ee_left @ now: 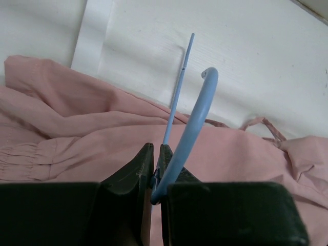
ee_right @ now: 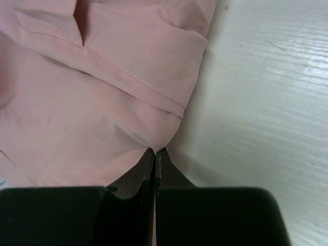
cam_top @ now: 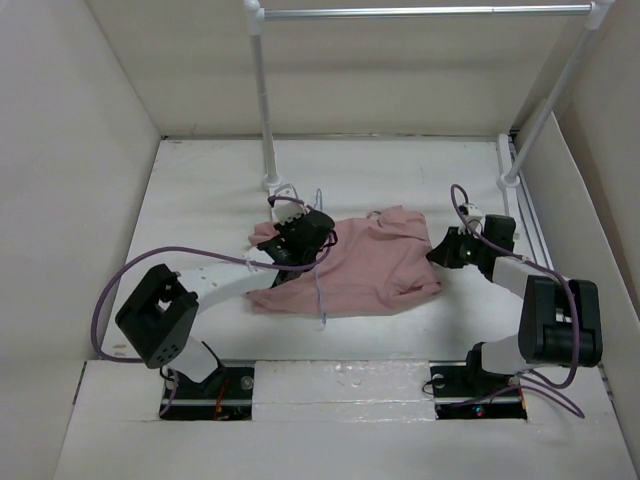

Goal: Place the trousers on the hanger

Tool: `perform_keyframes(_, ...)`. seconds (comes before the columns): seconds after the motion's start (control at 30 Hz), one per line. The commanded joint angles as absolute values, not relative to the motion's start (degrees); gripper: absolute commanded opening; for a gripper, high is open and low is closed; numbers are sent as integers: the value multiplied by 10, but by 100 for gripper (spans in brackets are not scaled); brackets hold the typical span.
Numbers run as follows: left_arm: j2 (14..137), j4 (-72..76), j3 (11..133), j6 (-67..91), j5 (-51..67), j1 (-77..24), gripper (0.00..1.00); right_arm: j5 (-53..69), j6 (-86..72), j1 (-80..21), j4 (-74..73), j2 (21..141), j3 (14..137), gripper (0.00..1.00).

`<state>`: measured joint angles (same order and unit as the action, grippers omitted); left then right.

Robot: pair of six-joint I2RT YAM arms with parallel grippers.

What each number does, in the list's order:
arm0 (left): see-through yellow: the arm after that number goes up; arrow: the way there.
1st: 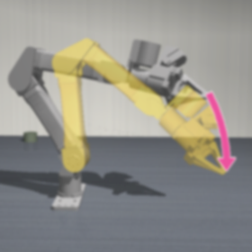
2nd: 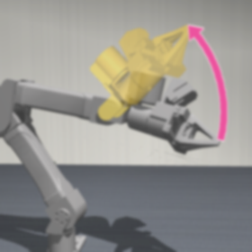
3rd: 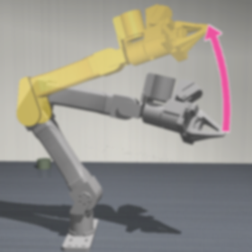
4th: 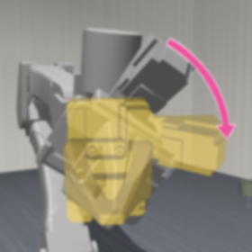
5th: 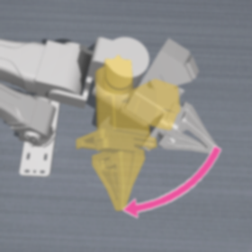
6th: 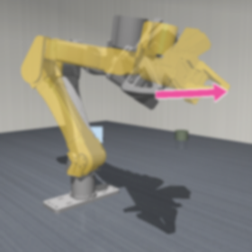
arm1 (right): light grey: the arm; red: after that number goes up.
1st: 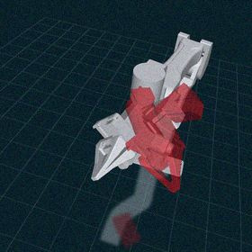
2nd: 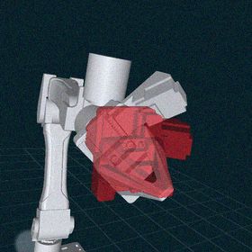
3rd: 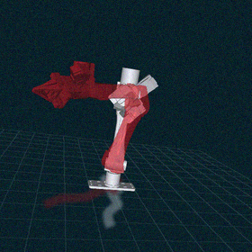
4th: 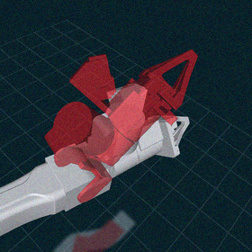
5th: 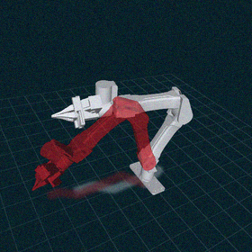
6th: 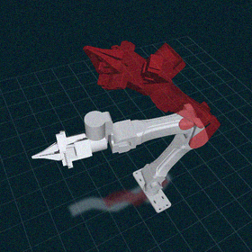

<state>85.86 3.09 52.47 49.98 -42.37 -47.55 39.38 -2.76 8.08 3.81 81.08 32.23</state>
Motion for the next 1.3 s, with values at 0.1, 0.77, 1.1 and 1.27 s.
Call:
perform_keyframes(0.1,886,7,604,472,-426,-542,0,381,-22,54,56,812,338,0)
perform_keyframes(0.77,943,-87,777,530,-488,-569,0,330,-7,4,-42,731,375,22)
perform_keyframes(1.1,909,-149,866,499,-492,-574,0,303,48,-40,-268,562,536,65)
perform_keyframes(1.27,924,-225,1021,461,-480,-574,0,347,-35,-126,-294,500,590,63)
